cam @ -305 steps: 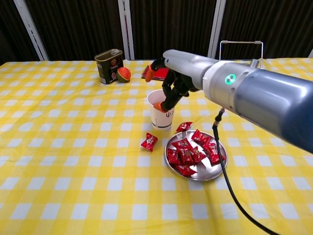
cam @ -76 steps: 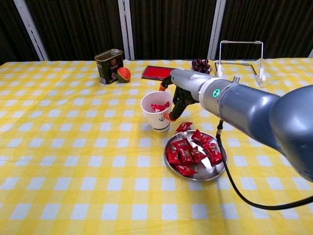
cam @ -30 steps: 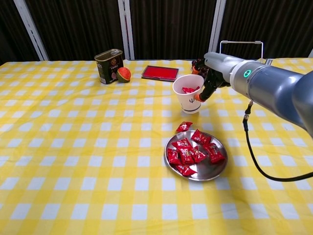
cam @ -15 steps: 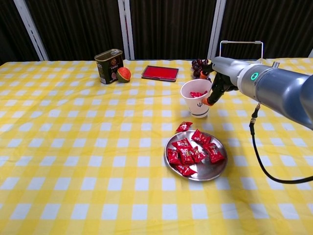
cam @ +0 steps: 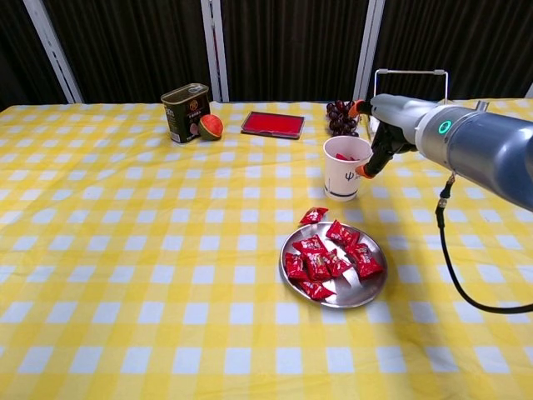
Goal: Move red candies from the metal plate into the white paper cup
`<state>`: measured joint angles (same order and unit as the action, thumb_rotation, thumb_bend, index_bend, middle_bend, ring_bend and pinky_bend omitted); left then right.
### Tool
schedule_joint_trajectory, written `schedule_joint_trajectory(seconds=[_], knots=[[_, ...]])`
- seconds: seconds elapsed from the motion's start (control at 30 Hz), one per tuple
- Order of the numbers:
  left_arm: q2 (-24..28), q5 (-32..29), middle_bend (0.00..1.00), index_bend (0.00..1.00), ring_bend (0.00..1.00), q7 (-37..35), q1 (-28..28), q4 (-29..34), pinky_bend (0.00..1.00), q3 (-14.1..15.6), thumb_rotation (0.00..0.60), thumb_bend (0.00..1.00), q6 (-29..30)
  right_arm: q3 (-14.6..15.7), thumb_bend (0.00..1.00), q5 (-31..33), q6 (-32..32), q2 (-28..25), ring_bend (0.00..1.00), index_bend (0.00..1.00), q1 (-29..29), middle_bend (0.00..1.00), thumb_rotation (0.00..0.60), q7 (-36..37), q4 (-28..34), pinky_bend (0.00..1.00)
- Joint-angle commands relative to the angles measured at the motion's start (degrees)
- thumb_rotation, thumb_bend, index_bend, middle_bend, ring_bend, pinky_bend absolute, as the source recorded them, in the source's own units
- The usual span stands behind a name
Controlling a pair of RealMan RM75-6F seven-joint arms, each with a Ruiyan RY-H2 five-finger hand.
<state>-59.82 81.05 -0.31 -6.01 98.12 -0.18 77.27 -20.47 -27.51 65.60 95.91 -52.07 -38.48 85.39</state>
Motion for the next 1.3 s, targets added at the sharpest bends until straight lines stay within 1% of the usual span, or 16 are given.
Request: schedule_joint_trajectory(seconds=[0.03, 0.13, 0.27, 0.37, 0.47, 0.6, 0.67, 0.87, 1.07, 1.3], knots=[[0.0, 0.0, 0.00, 0.00, 0.00, 0.0, 0.0, 0.0, 0.00, 0.0, 0.600, 0.03, 0.0, 0.1, 0.37, -0.3, 0.8, -0.5, 0.91, 0.05, 0.2, 0.87, 0.600, -0.3, 1.1, 1.00], [0.0, 0.1, 0.00, 0.00, 0.00, -0.2, 0.0, -0.1, 0.00, 0.0, 0.600, 0.03, 0.0, 0.4, 0.37, -2.5, 3.1, -1.6, 0.91, 0.06, 0.8, 0.87, 0.600, -0.4, 4.0, 1.00], [0.0, 0.3, 0.00, 0.00, 0.00, -0.3, 0.0, -0.1, 0.00, 0.0, 0.600, 0.03, 0.1, 1.4, 0.37, -6.0, 6.1, -3.1, 0.91, 0.08, 1.9, 0.87, 0.600, -0.4, 9.1, 1.00], [0.0, 0.5, 0.00, 0.00, 0.00, -0.3, 0.0, -0.1, 0.00, 0.1, 0.600, 0.03, 0.3, 2.6, 0.37, -8.6, 7.9, -4.0, 0.91, 0.11, 2.6, 0.87, 0.600, -0.8, 13.1, 1.00], [-0.1, 0.7, 0.00, 0.00, 0.00, -0.2, 0.1, -0.2, 0.00, 0.1, 0.600, 0.03, 0.6, 4.2, 0.37, -11.6, 9.1, -4.0, 0.91, 0.20, 3.3, 0.87, 0.600, -0.7, 16.4, 1.00], [-0.2, 0.7, 0.00, 0.00, 0.00, -0.1, 0.2, -0.3, 0.00, 0.0, 0.600, 0.03, 0.8, 5.9, 0.37, -13.8, 9.5, -3.0, 0.91, 0.36, 3.8, 0.87, 0.600, -0.6, 17.9, 1.00], [-0.3, 0.8, 0.00, 0.00, 0.00, 0.0, 0.2, -0.4, 0.00, 0.1, 0.600, 0.03, 0.8, 6.3, 0.37, -13.6, 9.1, -2.1, 0.91, 0.39, 3.7, 0.87, 0.600, -0.9, 17.8, 1.00], [-0.3, 0.8, 0.00, 0.00, 0.00, 0.0, 0.2, -0.4, 0.00, 0.1, 0.600, 0.03, 0.8, 6.7, 0.37, -11.4, 7.5, 1.5, 0.91, 0.39, 2.5, 0.87, 0.600, -2.7, 15.1, 1.00], [0.0, 0.7, 0.00, 0.00, 0.00, -0.5, 0.1, -0.4, 0.00, 0.1, 0.600, 0.03, 0.4, 5.9, 0.37, -9.7, 5.8, 6.3, 0.91, 0.39, 1.0, 0.87, 0.600, -3.4, 8.7, 1.00], [0.3, 0.3, 0.00, 0.00, 0.00, -1.4, -0.1, -0.4, 0.00, 0.0, 0.600, 0.03, -0.3, 5.0, 0.37, -8.2, 3.3, 10.3, 0.91, 0.40, 0.0, 0.87, 0.600, -3.2, 1.4, 1.00]])
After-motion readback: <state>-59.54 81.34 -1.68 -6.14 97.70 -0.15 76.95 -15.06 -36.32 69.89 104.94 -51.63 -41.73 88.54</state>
